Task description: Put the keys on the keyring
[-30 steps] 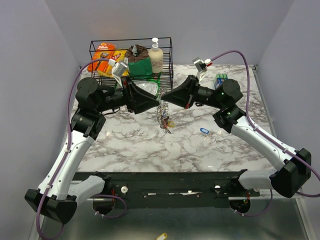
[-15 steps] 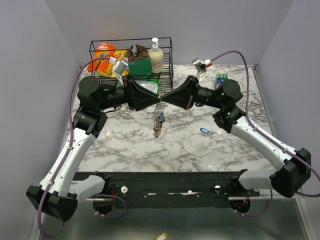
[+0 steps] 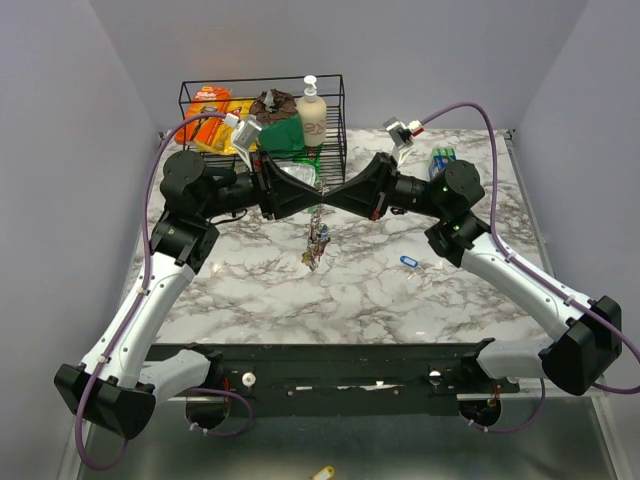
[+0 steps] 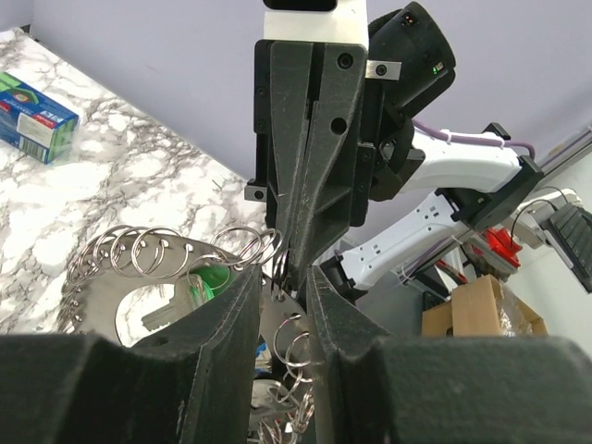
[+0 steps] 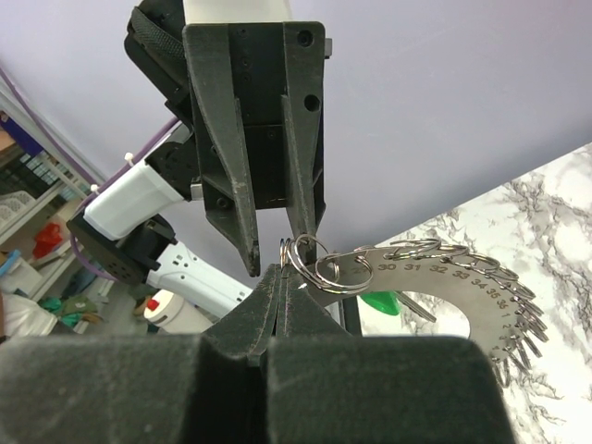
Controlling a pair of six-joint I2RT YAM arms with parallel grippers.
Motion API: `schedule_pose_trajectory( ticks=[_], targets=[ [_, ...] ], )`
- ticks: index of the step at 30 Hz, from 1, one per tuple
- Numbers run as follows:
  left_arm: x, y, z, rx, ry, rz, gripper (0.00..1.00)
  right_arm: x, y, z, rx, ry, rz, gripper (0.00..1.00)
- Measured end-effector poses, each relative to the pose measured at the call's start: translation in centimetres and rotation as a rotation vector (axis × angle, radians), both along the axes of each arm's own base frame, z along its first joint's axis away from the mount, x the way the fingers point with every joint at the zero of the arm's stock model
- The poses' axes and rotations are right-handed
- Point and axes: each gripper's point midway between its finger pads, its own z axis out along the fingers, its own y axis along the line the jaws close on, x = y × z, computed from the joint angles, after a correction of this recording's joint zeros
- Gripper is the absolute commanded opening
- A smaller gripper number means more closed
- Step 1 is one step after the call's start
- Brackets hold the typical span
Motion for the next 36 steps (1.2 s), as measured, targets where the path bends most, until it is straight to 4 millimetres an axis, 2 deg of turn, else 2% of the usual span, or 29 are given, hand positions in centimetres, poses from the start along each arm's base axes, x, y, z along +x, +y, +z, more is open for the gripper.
schedule_pose_trajectory(
  ticks=[4, 7, 8, 10, 11, 19, 22, 28, 32, 36],
  targets=[
    [0.2, 0.0, -0.5, 0.016, 0.007, 0.009, 0.36, 0.0, 0.0, 0.0, 0.003, -0.005, 0.000, 0.00],
    [0.2, 0.0, -0.9, 0.028, 0.017, 0.016, 0.30, 0.0, 0.0, -0.2, 0.000, -0.002, -0.001, 0.00],
    [0.2, 0.0, -1.0, 0.029, 0.016, 0.015, 0.22, 0.0, 0.0, -0.2, -0.001, -0.001, -0.002, 0.00],
    [0.2, 0.0, -1.0, 0.030, 0.014, 0.016, 0.13, 0.1, 0.0, -0.4, -0.003, 0.000, -0.002, 0.00],
    [0.2, 0.0, -0.9, 0.030, 0.014, 0.016, 0.00, 0.2, 0.0, -0.4, -0.003, 0.000, -0.005, 0.00],
    [0.1, 0.1, -0.8, 0.028, 0.006, 0.017, 0.00, 0.3, -0.1, -0.3, 0.001, -0.004, -0.008, 0.00],
    [0.1, 0.1, -0.8, 0.036, 0.005, 0.019, 0.00, 0.2, -0.1, -0.3, 0.001, -0.004, -0.008, 0.03],
    [0.1, 0.3, -0.6, 0.073, -0.009, 0.027, 0.00, 0.1, -0.2, -0.1, 0.012, -0.013, 0.001, 0.30],
    [0.4, 0.4, -0.9, 0.111, -0.014, 0.036, 0.00, -0.1, -0.3, -0.3, 0.015, -0.024, 0.000, 0.53],
    [0.7, 0.6, -1.5, 0.162, -0.019, 0.048, 0.00, -0.5, -0.6, -0.3, 0.015, -0.046, -0.004, 0.72]
  ],
)
